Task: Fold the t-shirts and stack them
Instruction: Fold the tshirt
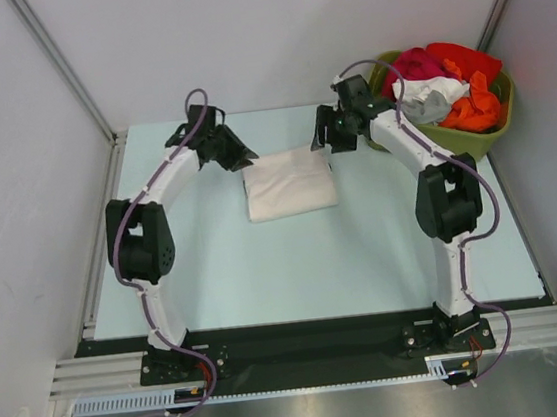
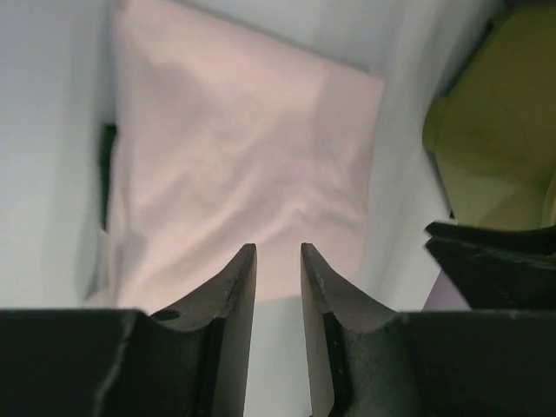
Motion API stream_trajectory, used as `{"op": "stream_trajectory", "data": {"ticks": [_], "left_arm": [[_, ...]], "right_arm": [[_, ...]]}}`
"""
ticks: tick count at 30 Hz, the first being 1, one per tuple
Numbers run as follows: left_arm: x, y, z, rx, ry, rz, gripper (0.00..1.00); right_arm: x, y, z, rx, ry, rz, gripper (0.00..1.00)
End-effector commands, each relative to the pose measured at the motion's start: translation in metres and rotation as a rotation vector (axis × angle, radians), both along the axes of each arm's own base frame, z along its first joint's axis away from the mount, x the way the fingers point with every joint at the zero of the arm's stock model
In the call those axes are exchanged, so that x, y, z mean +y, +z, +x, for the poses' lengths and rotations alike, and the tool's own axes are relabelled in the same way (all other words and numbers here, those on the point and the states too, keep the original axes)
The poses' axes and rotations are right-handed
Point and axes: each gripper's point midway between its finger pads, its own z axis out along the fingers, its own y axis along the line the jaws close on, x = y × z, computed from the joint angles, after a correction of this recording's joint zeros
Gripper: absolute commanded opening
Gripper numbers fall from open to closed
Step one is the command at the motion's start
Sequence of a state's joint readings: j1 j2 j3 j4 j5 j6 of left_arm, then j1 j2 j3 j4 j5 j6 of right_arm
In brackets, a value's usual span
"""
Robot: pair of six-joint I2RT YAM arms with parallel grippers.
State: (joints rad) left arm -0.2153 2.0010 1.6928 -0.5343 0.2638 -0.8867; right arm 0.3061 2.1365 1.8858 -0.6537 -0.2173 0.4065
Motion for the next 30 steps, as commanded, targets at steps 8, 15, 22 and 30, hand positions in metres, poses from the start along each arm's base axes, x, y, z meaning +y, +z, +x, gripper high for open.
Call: {"op": "stream_trajectory", "data": {"ticks": [8, 15, 22, 30], "left_arm": [[-0.059, -0.017, -0.029, -0.004, -0.206, -0.093, 0.31], [-0.043, -0.087, -0.053, 0.118, -0.216, -0.023, 0.27], [-0.001, -0.148, -0.081, 0.198, -0.250, 0.066, 0.28], [-0.017, -0.036, -0.068, -0.029, -0.241, -0.019, 0.34]], "right_arm": [[0.045, 0.049, -0.023, -0.141, 0.204, 0.133, 0.45], [0.060, -0.015, -0.051, 0.057, 0.188, 0.444, 0.13], [-0.001, -0.060, -0.065, 0.127, 0.079, 0.398, 0.11], [0.014, 0.011, -0.061, 0.024, 0.137, 0.432, 0.13]]}}
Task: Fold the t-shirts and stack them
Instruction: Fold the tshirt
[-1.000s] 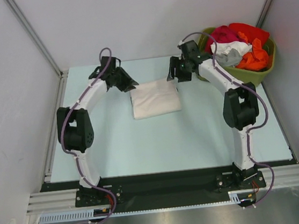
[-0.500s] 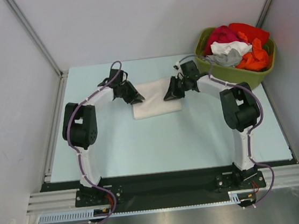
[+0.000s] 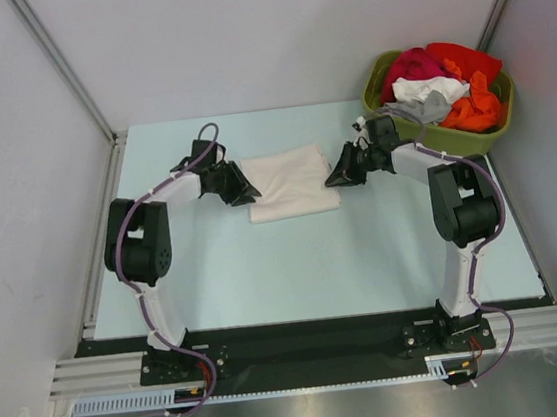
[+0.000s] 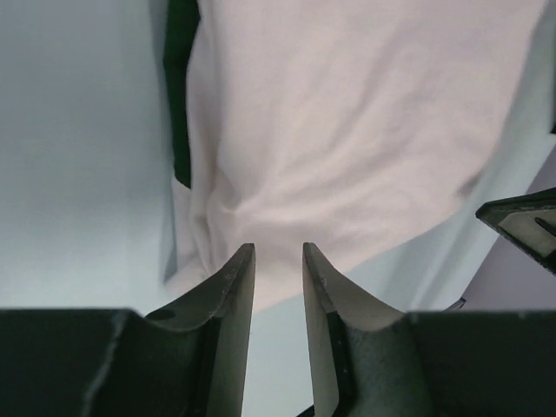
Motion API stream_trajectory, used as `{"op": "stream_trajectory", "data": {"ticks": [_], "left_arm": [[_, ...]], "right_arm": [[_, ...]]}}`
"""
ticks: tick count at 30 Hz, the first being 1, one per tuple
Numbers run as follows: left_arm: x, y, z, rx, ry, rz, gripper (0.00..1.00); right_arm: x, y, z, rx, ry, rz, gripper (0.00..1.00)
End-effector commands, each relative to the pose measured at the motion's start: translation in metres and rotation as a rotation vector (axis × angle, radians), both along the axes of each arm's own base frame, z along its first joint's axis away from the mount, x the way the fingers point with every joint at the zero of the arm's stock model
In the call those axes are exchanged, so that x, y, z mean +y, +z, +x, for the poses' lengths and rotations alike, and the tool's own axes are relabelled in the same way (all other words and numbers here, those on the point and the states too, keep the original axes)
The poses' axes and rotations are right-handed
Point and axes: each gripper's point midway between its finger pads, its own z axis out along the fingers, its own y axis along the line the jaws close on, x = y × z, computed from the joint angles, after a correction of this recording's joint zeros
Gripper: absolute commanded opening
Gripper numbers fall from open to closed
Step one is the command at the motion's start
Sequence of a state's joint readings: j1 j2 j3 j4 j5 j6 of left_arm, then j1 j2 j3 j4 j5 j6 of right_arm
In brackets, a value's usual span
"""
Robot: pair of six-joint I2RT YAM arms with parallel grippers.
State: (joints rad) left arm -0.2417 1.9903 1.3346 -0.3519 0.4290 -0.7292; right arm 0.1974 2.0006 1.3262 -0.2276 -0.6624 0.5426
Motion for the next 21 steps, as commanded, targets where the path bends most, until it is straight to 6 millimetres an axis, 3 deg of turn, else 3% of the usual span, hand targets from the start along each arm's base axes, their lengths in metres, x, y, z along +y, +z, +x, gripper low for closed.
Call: {"op": "stream_trajectory", "data": {"ticks": [1, 4, 6, 10, 11, 15, 16, 19, 21], "left_arm": [[-0.005, 0.065, 0.009, -0.162, 0.004, -0.035, 0.34], [-0.031, 0.071, 0.009, -0.176, -0.018, -0.107, 0.35], [-0.046, 0.057, 0.001, -0.127, -0.038, -0.152, 0.34], [-0.040, -0.001, -0.020, -0.044, -0.043, -0.109, 0.34], [-0.035, -0.011, -0.024, -0.034, -0.047, -0.092, 0.34], [-0.009, -0.040, -0.046, -0.018, -0.085, 0.018, 0.34], [-0.005, -0.042, -0.053, -0.012, -0.089, 0.023, 0.34], [-0.002, -0.014, -0.053, -0.083, -0.107, 0.028, 0.37], [-0.004, 0.016, -0.047, -0.149, -0.104, 0.019, 0.39]], "right_arm": [[0.027, 0.066, 0.010, -0.164, 0.056, 0.062, 0.14], [0.053, 0.052, 0.005, -0.114, 0.093, 0.115, 0.14], [0.057, 0.041, 0.004, -0.091, 0.078, 0.129, 0.14], [0.037, 0.006, 0.002, -0.063, 0.039, 0.106, 0.14], [0.019, -0.012, -0.004, -0.030, 0.005, 0.080, 0.15], [-0.013, -0.033, -0.012, -0.013, -0.024, 0.061, 0.16], [-0.016, -0.031, -0.013, -0.022, -0.016, 0.057, 0.17], [-0.017, -0.008, -0.022, -0.036, -0.021, 0.066, 0.19], [-0.016, 0.017, -0.024, -0.068, -0.029, 0.094, 0.19]]}}
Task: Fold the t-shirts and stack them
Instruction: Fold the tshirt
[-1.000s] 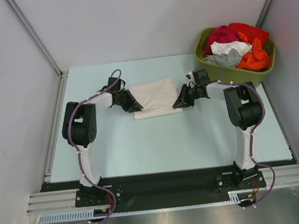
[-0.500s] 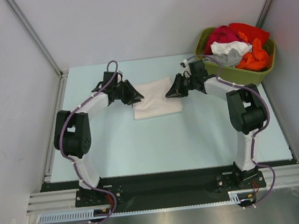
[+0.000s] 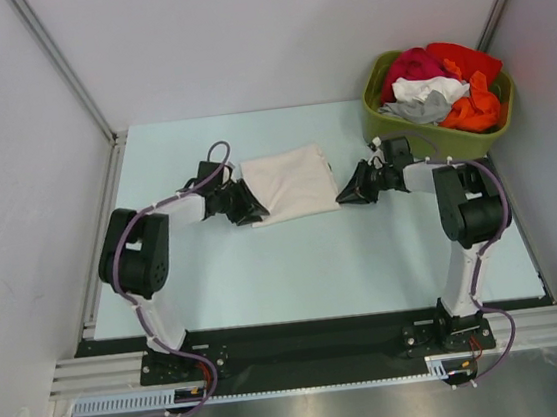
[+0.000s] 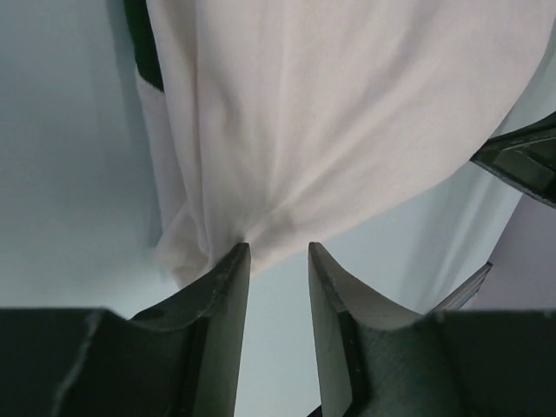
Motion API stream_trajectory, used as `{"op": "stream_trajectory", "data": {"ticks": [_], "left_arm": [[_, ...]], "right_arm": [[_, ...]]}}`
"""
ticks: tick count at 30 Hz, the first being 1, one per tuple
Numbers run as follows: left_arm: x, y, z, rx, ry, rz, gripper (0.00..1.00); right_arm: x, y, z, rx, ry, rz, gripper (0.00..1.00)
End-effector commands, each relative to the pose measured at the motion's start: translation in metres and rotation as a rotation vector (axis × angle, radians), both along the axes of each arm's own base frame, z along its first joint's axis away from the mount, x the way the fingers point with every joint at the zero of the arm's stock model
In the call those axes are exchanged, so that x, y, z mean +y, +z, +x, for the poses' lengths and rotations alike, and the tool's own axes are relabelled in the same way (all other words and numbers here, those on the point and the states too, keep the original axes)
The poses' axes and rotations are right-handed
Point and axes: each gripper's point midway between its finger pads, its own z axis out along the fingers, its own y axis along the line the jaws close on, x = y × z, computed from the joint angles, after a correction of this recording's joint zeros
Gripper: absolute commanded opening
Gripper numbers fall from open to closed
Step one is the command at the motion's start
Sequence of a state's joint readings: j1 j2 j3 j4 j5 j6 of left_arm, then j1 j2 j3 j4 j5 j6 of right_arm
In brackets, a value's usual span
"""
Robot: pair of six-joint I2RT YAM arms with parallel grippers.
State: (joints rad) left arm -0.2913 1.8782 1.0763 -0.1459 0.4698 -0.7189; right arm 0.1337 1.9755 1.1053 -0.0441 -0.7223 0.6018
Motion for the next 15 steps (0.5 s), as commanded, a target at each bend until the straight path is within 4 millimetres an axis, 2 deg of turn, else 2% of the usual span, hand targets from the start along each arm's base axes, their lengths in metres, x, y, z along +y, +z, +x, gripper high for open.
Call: {"op": "stream_trajectory", "data": {"ticks": [1, 3, 4, 5, 6, 7, 9, 10, 12, 13, 14, 15], "left_arm": [[0.010, 0.039, 0.002, -0.116, -0.014, 0.052, 0.40], [0.004, 0.070, 0.013, -0.188, -0.002, 0.030, 0.41], [-0.001, 0.085, 0.021, -0.224, 0.001, 0.015, 0.42], [-0.008, 0.092, 0.024, -0.237, -0.001, 0.000, 0.41], [-0.016, 0.100, 0.026, -0.241, -0.003, -0.033, 0.42], [-0.025, 0.106, 0.036, -0.264, -0.007, -0.066, 0.42], [-0.046, 0.108, 0.039, -0.246, -0.015, -0.130, 0.42], [-0.061, 0.107, 0.044, -0.254, -0.039, -0.179, 0.42], [-0.088, 0.101, 0.040, -0.240, -0.073, -0.238, 0.42], [-0.098, 0.105, 0.044, -0.267, -0.090, -0.268, 0.41], [-0.109, 0.084, 0.040, -0.227, -0.109, -0.272, 0.41], [-0.114, 0.080, 0.039, -0.217, -0.114, -0.285, 0.40]], "right_arm": [[0.010, 0.059, 0.002, -0.150, 0.026, 0.033, 0.19], [0.011, 0.074, 0.000, -0.158, 0.007, 0.063, 0.20], [0.013, 0.086, 0.010, -0.217, -0.005, 0.091, 0.22], [0.016, 0.090, 0.013, -0.227, -0.010, 0.117, 0.23], [0.020, 0.084, 0.016, -0.190, -0.032, 0.148, 0.23], [0.025, 0.089, 0.025, -0.221, -0.035, 0.176, 0.24], [0.035, 0.083, 0.033, -0.174, -0.060, 0.241, 0.24], [0.042, 0.071, 0.041, -0.193, -0.061, 0.259, 0.24], [0.047, 0.062, 0.052, -0.211, -0.086, 0.274, 0.24], [0.049, 0.043, 0.053, -0.175, -0.106, 0.273, 0.23], [0.046, 0.031, 0.055, -0.168, -0.145, 0.248, 0.23], [0.044, 0.021, 0.056, -0.163, -0.161, 0.235, 0.23]]}}
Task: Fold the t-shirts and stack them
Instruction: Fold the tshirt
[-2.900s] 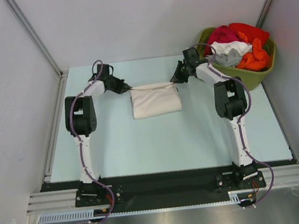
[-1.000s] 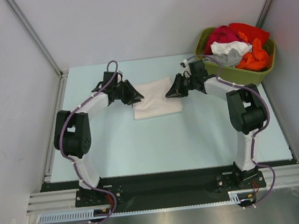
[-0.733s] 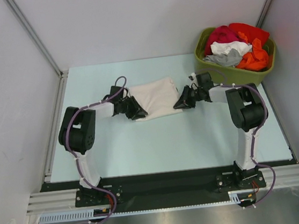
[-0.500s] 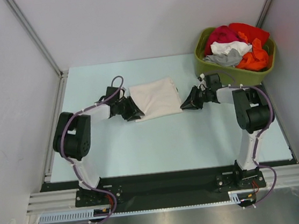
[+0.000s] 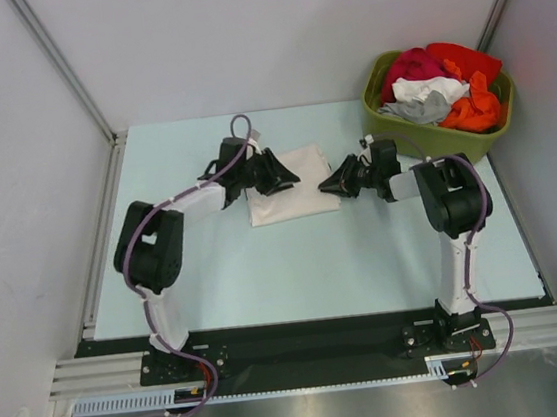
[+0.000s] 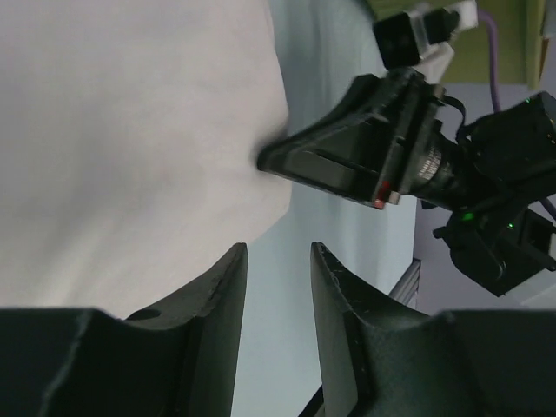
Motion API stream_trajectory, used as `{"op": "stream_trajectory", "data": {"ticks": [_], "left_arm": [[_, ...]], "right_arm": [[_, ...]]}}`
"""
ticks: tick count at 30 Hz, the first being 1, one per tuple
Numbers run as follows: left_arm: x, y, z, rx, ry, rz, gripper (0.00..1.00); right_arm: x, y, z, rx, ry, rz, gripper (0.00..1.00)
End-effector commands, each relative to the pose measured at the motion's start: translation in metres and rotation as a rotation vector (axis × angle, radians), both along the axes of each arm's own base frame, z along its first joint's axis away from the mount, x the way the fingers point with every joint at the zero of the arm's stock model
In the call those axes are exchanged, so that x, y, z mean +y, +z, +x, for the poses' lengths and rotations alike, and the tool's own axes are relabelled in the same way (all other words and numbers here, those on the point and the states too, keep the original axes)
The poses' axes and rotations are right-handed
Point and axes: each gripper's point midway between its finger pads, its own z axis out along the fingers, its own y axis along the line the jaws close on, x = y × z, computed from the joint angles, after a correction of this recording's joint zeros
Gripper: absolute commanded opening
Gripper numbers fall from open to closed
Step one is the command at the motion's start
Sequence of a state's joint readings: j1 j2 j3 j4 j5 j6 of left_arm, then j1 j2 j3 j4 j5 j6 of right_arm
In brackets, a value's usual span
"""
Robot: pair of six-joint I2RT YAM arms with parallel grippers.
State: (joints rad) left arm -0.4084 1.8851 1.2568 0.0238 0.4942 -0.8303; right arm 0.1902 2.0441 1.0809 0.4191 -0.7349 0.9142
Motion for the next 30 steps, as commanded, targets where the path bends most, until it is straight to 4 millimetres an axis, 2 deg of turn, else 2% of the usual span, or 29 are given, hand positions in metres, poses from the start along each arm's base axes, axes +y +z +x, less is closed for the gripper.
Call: {"op": "stream_trajectory", "data": {"ticks": [1, 2, 5, 6, 8, 11, 12, 16, 17, 18, 19, 20, 21, 22, 23, 25, 26, 28, 29, 30], "left_arm": [[-0.038, -0.019, -0.005, 0.031, -0.072, -0.097, 0.41], [-0.039, -0.037, -0.008, 0.061, -0.075, -0.087, 0.41], [-0.030, -0.076, -0.020, 0.137, -0.077, -0.060, 0.40], [-0.024, -0.087, -0.024, 0.144, -0.085, -0.030, 0.39], [-0.013, -0.095, -0.029, 0.153, -0.084, 0.010, 0.40], [-0.002, -0.076, -0.030, 0.097, -0.109, 0.063, 0.40], [0.001, -0.059, -0.030, 0.058, -0.119, 0.073, 0.41], [0.008, -0.013, -0.019, -0.044, -0.097, 0.052, 0.42], [0.014, -0.003, -0.011, -0.059, -0.073, 0.042, 0.42], [0.018, 0.003, -0.006, -0.068, -0.056, 0.035, 0.42], [0.021, 0.007, 0.000, -0.077, -0.039, 0.025, 0.43], [0.031, 0.008, 0.011, -0.078, -0.008, 0.017, 0.43], [0.034, 0.008, 0.019, -0.078, 0.015, -0.002, 0.43], [0.044, -0.003, 0.031, -0.034, 0.047, -0.029, 0.43], [0.049, -0.009, 0.037, -0.038, 0.054, -0.037, 0.43], [0.057, -0.014, 0.056, -0.040, 0.101, -0.105, 0.43], [0.067, -0.034, 0.066, 0.003, 0.147, -0.119, 0.43], [0.075, -0.043, 0.083, -0.006, 0.177, -0.130, 0.43], [0.082, -0.053, 0.090, 0.008, 0.200, -0.132, 0.43], [0.084, -0.072, 0.092, 0.042, 0.204, -0.123, 0.43]], "right_arm": [[0.002, -0.014, 0.017, -0.040, -0.083, 0.031, 0.22], [-0.003, -0.027, 0.018, -0.022, -0.103, 0.022, 0.22], [-0.015, -0.043, 0.017, 0.008, -0.139, 0.023, 0.19], [-0.022, -0.045, 0.017, 0.015, -0.153, 0.025, 0.18], [-0.023, -0.039, 0.015, 0.008, -0.136, 0.032, 0.16], [-0.020, -0.011, 0.011, -0.027, -0.115, 0.050, 0.16], [-0.018, 0.011, 0.012, -0.062, -0.116, 0.065, 0.16], [0.009, 0.048, 0.015, -0.128, -0.096, 0.100, 0.17], [0.016, 0.062, 0.026, -0.164, -0.097, 0.112, 0.18], [0.022, 0.067, 0.030, -0.173, -0.094, 0.118, 0.19], [0.029, 0.056, 0.036, -0.146, -0.090, 0.124, 0.20], [0.036, 0.064, 0.047, -0.169, -0.091, 0.136, 0.20], [0.041, 0.061, 0.053, -0.174, -0.095, 0.141, 0.20], [0.044, 0.048, 0.065, -0.159, -0.124, 0.137, 0.20], [0.044, 0.035, 0.068, -0.140, -0.144, 0.127, 0.20], [0.045, 0.029, 0.082, -0.167, -0.190, 0.124, 0.20], [0.044, 0.009, 0.090, -0.154, -0.232, 0.097, 0.20], [0.040, -0.002, 0.102, -0.165, -0.298, 0.072, 0.23], [0.037, -0.017, 0.103, -0.147, -0.317, 0.054, 0.24], [0.032, -0.025, 0.106, -0.139, -0.337, 0.044, 0.25]]}}
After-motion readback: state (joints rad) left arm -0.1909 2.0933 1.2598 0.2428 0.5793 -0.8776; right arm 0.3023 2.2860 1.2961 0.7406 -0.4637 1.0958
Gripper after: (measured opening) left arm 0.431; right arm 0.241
